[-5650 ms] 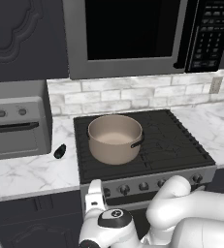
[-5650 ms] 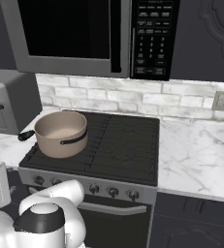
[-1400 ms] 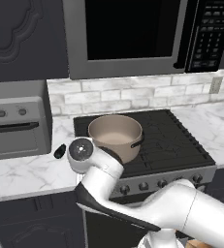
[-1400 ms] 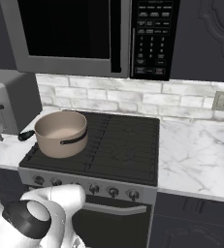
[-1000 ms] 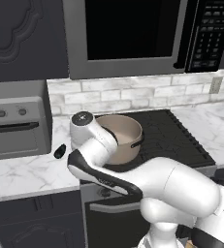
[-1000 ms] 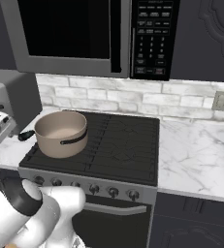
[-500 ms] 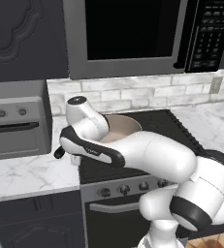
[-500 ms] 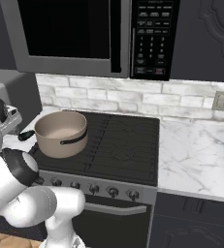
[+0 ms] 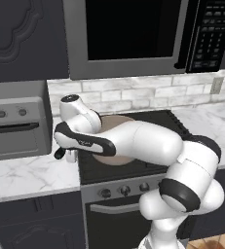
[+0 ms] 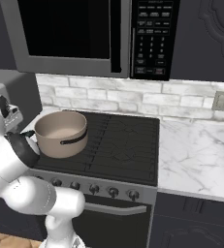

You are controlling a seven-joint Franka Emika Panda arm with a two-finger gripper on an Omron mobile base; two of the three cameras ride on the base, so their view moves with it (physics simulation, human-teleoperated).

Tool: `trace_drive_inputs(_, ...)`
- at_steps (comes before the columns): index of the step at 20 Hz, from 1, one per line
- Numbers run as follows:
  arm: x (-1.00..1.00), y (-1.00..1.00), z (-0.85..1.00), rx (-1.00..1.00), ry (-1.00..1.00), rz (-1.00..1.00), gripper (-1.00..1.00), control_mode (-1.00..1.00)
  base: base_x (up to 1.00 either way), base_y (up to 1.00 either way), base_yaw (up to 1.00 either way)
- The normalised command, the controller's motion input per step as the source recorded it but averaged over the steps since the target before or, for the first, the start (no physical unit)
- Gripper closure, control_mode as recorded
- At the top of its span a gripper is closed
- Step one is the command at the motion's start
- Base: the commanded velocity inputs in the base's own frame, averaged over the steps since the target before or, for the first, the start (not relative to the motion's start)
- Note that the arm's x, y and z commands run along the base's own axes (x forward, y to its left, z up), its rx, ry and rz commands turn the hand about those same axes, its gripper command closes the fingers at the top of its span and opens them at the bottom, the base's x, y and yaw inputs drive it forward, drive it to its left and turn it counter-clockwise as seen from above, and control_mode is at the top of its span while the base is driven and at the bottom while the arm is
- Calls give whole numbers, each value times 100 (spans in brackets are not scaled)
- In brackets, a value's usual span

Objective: Turn on the burner for the pot on the stove. Wait thirty seconds for the pot to heat up. Then add the eggplant to the pot.

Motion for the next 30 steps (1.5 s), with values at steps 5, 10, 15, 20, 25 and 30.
trace_drive_inputs(5, 4, 0, -30, -1, -2, 0, -100, -100, 0, 0, 0)
trace_drive_inputs(10, 14, 0, -12, 0, 0, 0, -100, -100, 0, 0, 0)
trace_drive_inputs(15, 22, 0, -10, 0, 0, 1, -100, -100, 0, 0, 0)
trace_drive_inputs(20, 22, 0, -11, 0, 0, 0, -100, -100, 0, 0, 0)
trace_drive_inputs(25, 22, 0, -1, 0, 0, 0, -100, -100, 0, 0, 0)
trace_drive_inputs(30, 25, 1, 0, 0, 0, 0, -100, -100, 0, 0, 0)
